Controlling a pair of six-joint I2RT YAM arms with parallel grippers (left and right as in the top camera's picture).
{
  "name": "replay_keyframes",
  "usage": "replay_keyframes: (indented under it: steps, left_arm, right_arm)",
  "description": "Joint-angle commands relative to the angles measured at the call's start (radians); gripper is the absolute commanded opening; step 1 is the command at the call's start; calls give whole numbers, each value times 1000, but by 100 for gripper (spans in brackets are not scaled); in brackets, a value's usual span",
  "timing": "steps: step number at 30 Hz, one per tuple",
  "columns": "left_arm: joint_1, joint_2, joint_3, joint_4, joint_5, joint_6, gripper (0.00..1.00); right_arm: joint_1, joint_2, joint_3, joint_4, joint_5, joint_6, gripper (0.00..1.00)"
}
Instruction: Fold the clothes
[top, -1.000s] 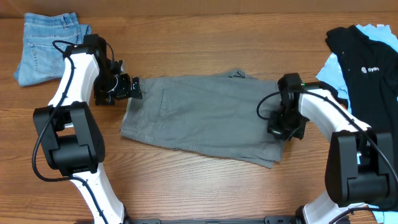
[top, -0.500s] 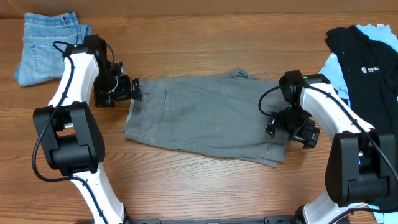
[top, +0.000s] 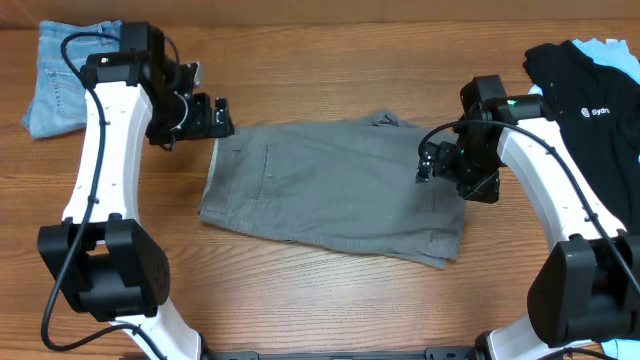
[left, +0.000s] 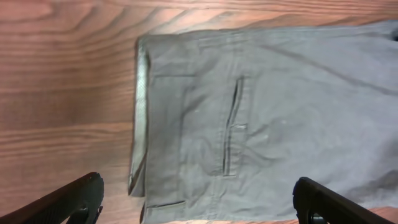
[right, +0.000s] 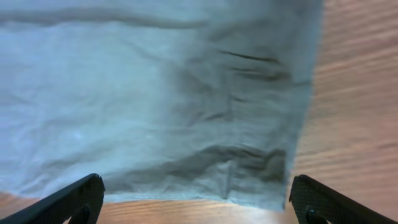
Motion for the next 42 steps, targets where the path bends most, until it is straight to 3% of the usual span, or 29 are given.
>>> replay_keyframes:
  steps: [1,11,22,27,42]
  left_arm:
    - [7,64,7,0,21,39,100]
    - [84,214,6,9,39,85,100]
    - [112,238,-167,180,231,193,100]
    - [112,253,-228,246,263,187,100]
    - [53,351,-246,238,277,184,98]
  right_arm:
    - [-4,-16,2,2,-56,-45,100]
    - [-4,-16,2,-24,-41,-94,100]
    - [-4,-16,2,-32,-41,-94,100]
    - [-4,-16,2,-80,-41,-93,100]
    - [-3,-16,2,-92,-61,-89,100]
